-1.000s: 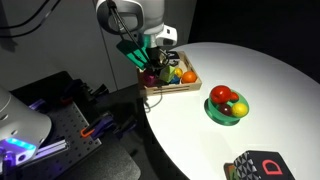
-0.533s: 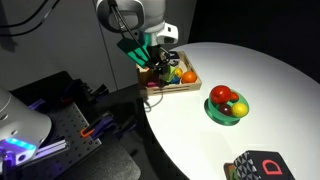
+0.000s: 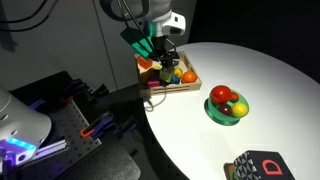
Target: Put the pink block in the box
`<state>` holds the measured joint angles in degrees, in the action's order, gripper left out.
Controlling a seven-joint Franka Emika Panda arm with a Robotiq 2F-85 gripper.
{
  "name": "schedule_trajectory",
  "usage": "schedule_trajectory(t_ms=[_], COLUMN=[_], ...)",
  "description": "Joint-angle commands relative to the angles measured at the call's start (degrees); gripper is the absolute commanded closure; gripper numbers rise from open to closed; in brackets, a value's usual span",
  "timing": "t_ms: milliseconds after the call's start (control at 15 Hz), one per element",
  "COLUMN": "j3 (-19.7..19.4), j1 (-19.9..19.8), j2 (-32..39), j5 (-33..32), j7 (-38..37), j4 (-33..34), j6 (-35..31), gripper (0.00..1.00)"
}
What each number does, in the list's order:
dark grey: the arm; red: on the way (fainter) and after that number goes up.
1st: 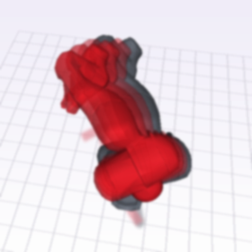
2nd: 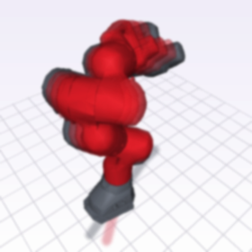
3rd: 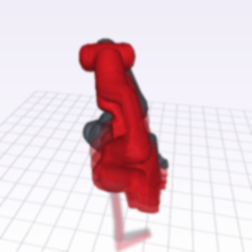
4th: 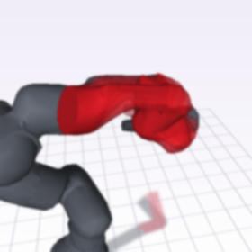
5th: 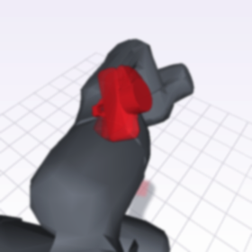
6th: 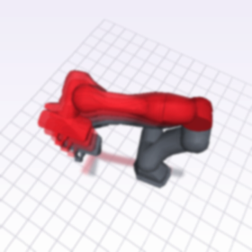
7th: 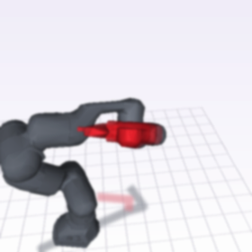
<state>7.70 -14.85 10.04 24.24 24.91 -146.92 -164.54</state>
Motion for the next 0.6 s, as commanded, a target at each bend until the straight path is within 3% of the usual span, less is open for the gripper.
schedule_trajectory(t_ms=[0, 133, 200, 533], j3=[0.4, 0.0, -2.6, -7.8], j1=[-1.5, -1.9, 0.4, 2.9], j2=[-3.6, -5.2, -6.0, -10.0], j5=[1.9, 1.5, 1.5, -0.5], j7=[1.7, 1.5, 1.4, 0.8], j4=[1.4, 2.4, 3.0, 5.0], j6=[5.2, 8.0, 9.7, 18.8], gripper=[0.0, 0.0, 0.0, 0.0])
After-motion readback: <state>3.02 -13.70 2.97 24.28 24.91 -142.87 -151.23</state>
